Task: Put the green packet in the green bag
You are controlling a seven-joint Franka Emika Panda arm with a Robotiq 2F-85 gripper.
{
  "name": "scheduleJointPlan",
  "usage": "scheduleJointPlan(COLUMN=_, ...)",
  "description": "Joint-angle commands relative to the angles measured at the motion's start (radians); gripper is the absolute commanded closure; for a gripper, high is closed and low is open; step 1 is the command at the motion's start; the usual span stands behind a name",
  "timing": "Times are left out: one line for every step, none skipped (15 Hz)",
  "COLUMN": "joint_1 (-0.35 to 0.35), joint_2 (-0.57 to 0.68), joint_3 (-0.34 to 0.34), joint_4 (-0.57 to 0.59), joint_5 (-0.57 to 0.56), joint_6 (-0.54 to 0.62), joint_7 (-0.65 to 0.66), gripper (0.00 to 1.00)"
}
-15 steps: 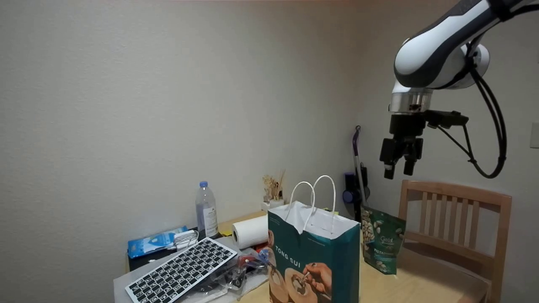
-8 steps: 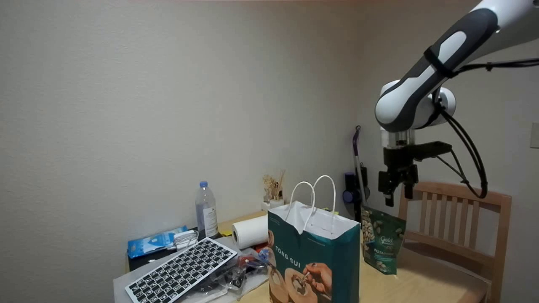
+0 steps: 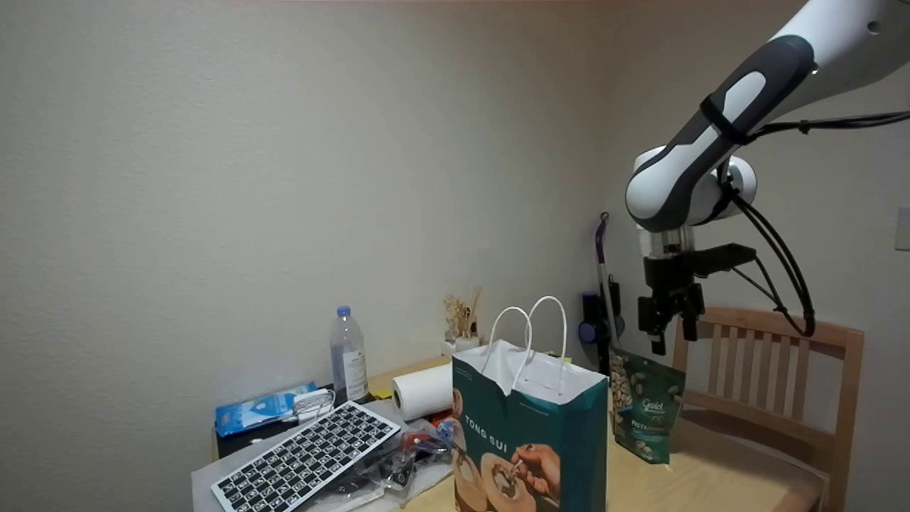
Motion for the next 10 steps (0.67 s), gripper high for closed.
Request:
scheduleJointPlan(joint_1=-0.017, joint_2=0.072, joint_3=0.026, joint_4=0.054, joint_5=0.007, joint_6=-0.027, joint_7=-0.038, gripper=0.0)
scheduleJointPlan(joint_1=-0.016, joint_2=0.092, joint_3=0.031, joint_4=0.067, joint_5=0.005, joint_6=-0.033, joint_7=-0.041, gripper=0.0)
scheduleJointPlan(joint_1=-0.011, joint_2=0.125, joint_3=0.04, joint_4=0.093, joint_5=-0.01, joint_6=-0.046, joint_7=-0.036, gripper=0.0)
scheduleJointPlan(joint_1=-0.009, joint_2=0.151, joint_3=0.047, joint_4=0.114, joint_5=-0.017, joint_6=-0.057, joint_7=-0.035, gripper=0.0)
scheduleJointPlan(joint_1=-0.004, joint_2=0.182, joint_3=0.058, joint_4=0.141, joint_5=-0.027, joint_6=-0.073, joint_7=-0.026, gripper=0.0)
scheduleJointPlan(joint_1=-0.003, joint_2=0.208, joint_3=0.066, joint_4=0.163, joint_5=-0.036, joint_6=-0.085, joint_7=-0.025, gripper=0.0)
scheduleJointPlan(joint_1=-0.002, joint_2=0.236, joint_3=0.076, joint_4=0.188, joint_5=-0.04, joint_6=-0.102, joint_7=-0.03, gripper=0.23)
scheduleJointPlan(joint_1=-0.003, joint_2=0.262, joint_3=0.083, joint_4=0.211, joint_5=-0.045, joint_6=-0.12, joint_7=-0.031, gripper=0.27)
scheduleJointPlan(joint_1=-0.003, joint_2=0.284, joint_3=0.089, joint_4=0.232, joint_5=-0.05, joint_6=-0.134, joint_7=-0.029, gripper=0.33)
scheduleJointPlan(joint_1=-0.002, joint_2=0.303, joint_3=0.093, joint_4=0.251, joint_5=-0.058, joint_6=-0.146, joint_7=-0.026, gripper=0.41)
